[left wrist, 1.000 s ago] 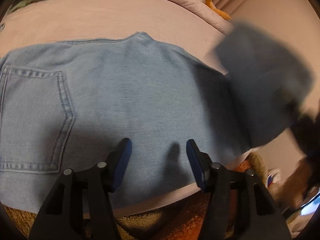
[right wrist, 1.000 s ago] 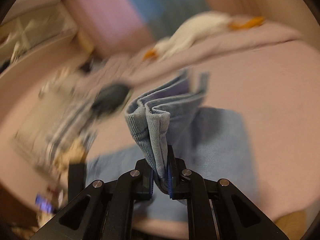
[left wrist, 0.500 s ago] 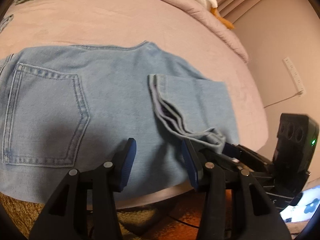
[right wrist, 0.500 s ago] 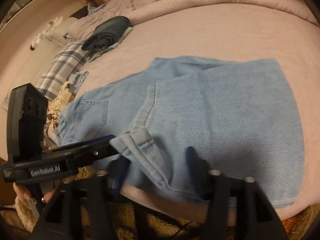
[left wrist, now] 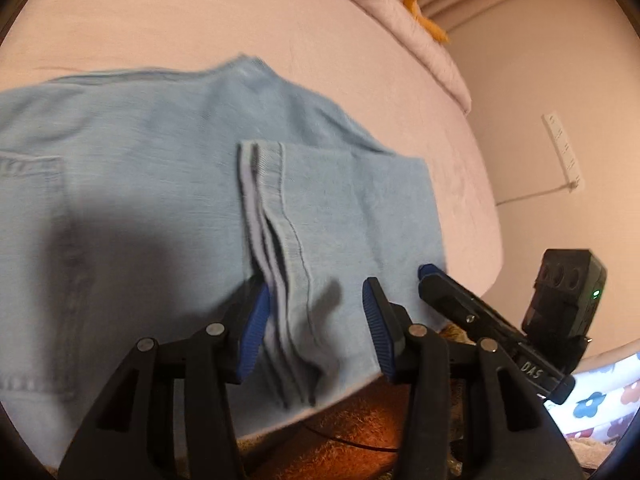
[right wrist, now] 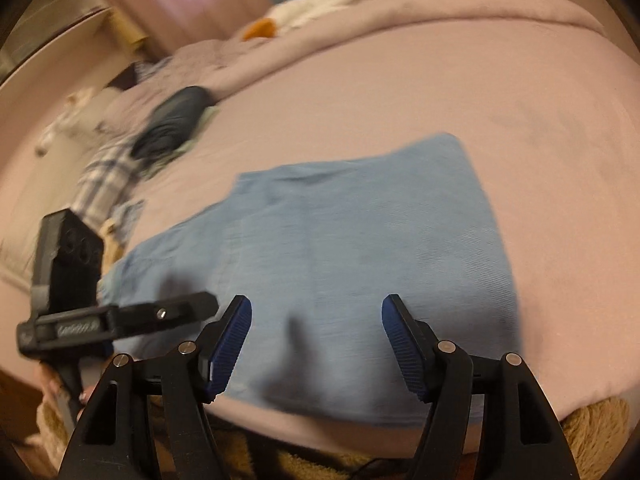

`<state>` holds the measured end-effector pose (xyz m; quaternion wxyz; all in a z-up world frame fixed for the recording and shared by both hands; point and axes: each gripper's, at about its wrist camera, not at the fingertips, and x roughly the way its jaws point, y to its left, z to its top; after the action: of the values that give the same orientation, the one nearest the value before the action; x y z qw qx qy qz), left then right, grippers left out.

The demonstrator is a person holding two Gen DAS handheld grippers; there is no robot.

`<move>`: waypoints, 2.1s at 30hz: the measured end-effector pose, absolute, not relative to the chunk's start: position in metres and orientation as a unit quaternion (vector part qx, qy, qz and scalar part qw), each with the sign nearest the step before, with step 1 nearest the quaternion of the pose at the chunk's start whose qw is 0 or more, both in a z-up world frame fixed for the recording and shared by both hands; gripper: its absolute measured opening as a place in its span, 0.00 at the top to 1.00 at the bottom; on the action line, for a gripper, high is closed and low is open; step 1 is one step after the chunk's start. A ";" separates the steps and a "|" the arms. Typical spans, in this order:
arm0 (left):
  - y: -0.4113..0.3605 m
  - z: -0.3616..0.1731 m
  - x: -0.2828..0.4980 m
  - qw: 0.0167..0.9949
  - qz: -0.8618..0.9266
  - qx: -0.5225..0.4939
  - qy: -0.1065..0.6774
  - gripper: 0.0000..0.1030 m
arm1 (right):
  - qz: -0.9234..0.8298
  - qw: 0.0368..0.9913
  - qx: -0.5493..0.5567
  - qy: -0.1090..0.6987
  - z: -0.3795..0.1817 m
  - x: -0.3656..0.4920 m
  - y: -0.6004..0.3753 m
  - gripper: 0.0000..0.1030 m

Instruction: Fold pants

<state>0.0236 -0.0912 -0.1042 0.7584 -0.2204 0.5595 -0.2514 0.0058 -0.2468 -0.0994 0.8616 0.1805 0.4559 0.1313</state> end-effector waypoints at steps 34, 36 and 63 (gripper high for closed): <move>-0.070 -0.104 0.031 0.804 -0.196 -0.175 0.533 0.87 | 0.090 0.869 0.241 0.424 -0.108 0.007 -0.281 0.34; -0.074 -0.104 0.031 0.805 -0.196 -0.174 0.532 0.87 | 0.087 0.869 0.237 0.425 -0.109 0.008 -0.280 0.34; -0.067 -0.081 0.005 0.815 -0.191 -0.162 0.523 0.68 | -0.023 0.892 0.191 0.408 -0.086 -0.021 -0.301 0.34</move>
<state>0.0049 -0.0665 -0.0808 0.8145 -0.1623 0.5230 -0.1915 -0.0210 -0.3014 -0.0857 0.8922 0.1913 0.4085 -0.0230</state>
